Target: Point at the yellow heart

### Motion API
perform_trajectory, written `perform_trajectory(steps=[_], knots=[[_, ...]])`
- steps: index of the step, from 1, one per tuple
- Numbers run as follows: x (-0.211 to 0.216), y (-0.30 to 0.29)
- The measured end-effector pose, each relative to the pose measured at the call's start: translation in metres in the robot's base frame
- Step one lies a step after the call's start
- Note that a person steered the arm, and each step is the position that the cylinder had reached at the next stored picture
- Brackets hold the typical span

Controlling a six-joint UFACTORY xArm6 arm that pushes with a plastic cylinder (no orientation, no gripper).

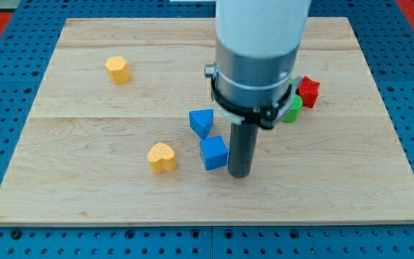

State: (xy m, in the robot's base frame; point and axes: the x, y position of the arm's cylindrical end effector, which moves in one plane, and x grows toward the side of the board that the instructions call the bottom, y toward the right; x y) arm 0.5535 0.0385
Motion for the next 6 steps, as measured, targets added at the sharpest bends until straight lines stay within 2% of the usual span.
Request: perform_trajectory(steps=[1,3,4,6], knots=[[0.007,-0.029],[-0.043,-0.044],[-0.043,-0.044],[0.007,-0.058]])
